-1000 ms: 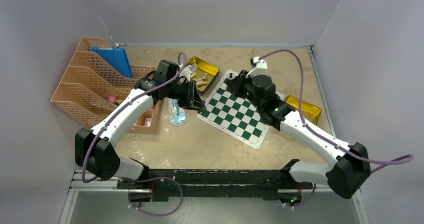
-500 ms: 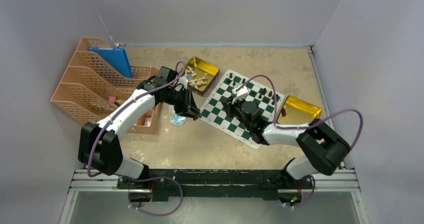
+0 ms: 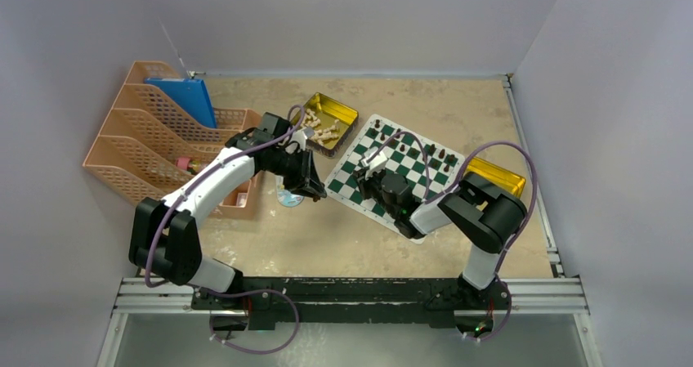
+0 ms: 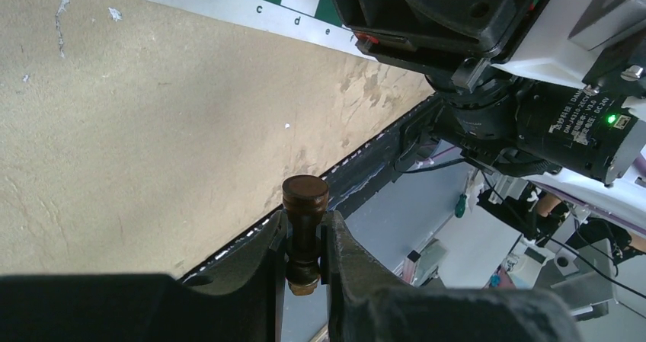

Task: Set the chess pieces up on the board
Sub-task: Place the chess piece on the chessboard.

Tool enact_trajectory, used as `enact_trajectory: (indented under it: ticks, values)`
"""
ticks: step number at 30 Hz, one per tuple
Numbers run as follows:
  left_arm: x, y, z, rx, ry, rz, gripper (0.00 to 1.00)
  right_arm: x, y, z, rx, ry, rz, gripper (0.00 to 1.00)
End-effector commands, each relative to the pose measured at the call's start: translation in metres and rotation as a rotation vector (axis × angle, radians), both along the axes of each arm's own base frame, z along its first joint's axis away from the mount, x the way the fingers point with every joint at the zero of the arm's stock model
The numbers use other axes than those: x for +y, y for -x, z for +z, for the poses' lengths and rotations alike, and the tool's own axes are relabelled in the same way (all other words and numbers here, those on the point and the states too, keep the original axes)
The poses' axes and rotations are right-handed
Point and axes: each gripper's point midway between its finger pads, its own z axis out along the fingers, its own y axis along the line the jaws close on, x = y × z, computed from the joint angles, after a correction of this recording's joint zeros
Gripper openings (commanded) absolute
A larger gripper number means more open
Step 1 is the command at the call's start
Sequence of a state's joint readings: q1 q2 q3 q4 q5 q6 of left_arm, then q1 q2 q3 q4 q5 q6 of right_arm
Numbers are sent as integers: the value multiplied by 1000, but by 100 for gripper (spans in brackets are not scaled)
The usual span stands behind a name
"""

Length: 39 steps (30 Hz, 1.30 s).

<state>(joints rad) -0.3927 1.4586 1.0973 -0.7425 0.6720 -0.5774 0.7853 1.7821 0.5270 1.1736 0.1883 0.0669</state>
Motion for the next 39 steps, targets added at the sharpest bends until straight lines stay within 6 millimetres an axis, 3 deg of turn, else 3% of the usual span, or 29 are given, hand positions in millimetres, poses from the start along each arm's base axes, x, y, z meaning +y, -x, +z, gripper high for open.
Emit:
enact_trajectory:
  ticks: [1, 14, 23, 29, 33, 39]
  values:
    - [1, -3, -4, -25, 0, -27, 2, 18, -6, 35, -121, -62, 35, 17]
    - [3, -6, -5, -39, -5, -32, 2, 16, 12, 4, -62, -20, 67, 23]
    - [4, -2, -4, -40, 0, -29, 4, 13, 27, -3, -26, 4, 84, 27]
    - [4, 0, 0, -48, 14, -24, 5, 16, 17, 18, -17, 6, 49, 33]
    - [3, -3, 10, -75, 25, -21, 5, 21, 11, 32, 44, 7, 18, 48]
    - [8, -5, 18, -107, 16, 11, 5, 31, 17, 61, 144, -49, 28, 57]
